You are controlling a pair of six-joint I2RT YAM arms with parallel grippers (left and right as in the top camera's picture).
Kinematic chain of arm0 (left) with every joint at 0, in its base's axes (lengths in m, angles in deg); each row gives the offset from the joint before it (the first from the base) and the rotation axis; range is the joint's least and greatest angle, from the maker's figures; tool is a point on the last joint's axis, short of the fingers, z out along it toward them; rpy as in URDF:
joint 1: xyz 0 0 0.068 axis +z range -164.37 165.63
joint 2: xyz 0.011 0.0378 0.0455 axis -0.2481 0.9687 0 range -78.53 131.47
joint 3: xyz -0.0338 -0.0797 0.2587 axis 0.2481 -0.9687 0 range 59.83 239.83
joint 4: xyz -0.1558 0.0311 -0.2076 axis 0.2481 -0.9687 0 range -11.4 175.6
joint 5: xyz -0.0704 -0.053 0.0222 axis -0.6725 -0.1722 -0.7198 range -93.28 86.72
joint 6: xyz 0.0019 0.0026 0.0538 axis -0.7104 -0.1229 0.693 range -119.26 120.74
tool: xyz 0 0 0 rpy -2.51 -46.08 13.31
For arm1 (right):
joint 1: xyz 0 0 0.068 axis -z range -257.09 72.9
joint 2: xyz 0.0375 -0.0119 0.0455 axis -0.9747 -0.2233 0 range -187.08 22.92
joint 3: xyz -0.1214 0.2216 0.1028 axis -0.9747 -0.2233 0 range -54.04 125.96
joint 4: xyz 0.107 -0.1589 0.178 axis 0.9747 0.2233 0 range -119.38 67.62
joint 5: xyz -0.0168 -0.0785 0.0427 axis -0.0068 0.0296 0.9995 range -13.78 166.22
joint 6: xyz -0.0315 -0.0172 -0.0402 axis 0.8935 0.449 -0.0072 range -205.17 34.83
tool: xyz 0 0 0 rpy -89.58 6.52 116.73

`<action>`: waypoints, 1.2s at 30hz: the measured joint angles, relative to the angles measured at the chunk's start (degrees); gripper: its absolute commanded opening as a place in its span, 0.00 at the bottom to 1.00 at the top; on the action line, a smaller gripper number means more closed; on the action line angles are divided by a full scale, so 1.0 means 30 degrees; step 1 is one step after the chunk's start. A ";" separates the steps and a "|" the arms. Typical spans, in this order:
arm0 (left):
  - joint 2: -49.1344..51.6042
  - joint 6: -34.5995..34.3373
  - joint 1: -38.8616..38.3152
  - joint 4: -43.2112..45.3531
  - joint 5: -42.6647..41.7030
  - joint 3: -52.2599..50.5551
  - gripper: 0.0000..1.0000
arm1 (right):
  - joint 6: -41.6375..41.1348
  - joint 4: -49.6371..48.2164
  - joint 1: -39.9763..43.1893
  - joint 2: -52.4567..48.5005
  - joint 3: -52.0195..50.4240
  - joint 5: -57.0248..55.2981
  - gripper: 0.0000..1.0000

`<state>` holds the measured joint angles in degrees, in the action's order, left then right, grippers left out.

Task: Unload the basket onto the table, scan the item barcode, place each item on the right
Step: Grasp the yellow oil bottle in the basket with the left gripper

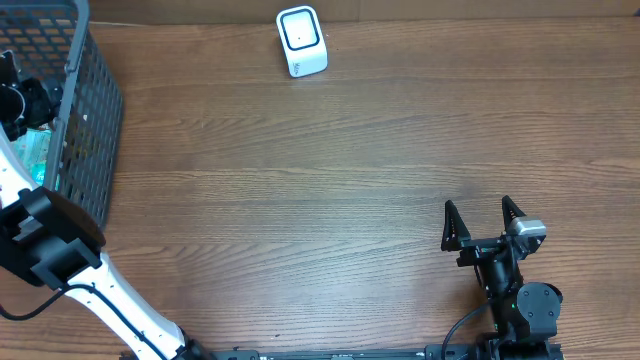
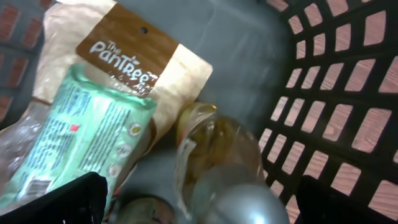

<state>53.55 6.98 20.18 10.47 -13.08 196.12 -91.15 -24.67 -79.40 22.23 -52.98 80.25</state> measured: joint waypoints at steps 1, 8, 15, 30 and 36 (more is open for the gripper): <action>0.0058 0.0007 0.0000 0.0000 -0.0080 0.0000 1.00 | -0.0007 0.0007 0.0000 0.0000 0.0000 0.0000 1.00; 0.0255 0.0044 0.0000 0.0211 -0.0386 0.0000 0.89 | -0.0007 0.0007 0.0000 0.0000 0.0000 0.0007 1.00; 0.0270 0.0124 0.0000 0.0197 -0.0459 0.0000 0.80 | -0.0007 0.0007 0.0000 0.0000 0.0000 0.0007 1.00; 0.0284 0.0117 -0.0270 0.0911 -0.0452 -0.0984 0.64 | -0.0007 0.0000 0.0000 0.0000 0.0000 0.0007 1.00; 0.0328 0.0124 -0.0270 0.0991 -0.0452 -0.0998 0.52 | -0.0007 0.0007 0.0000 0.0000 0.0000 0.0000 1.00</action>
<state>54.53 7.35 19.37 13.44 -14.44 193.13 -91.17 -24.64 -79.40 22.23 -52.98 80.25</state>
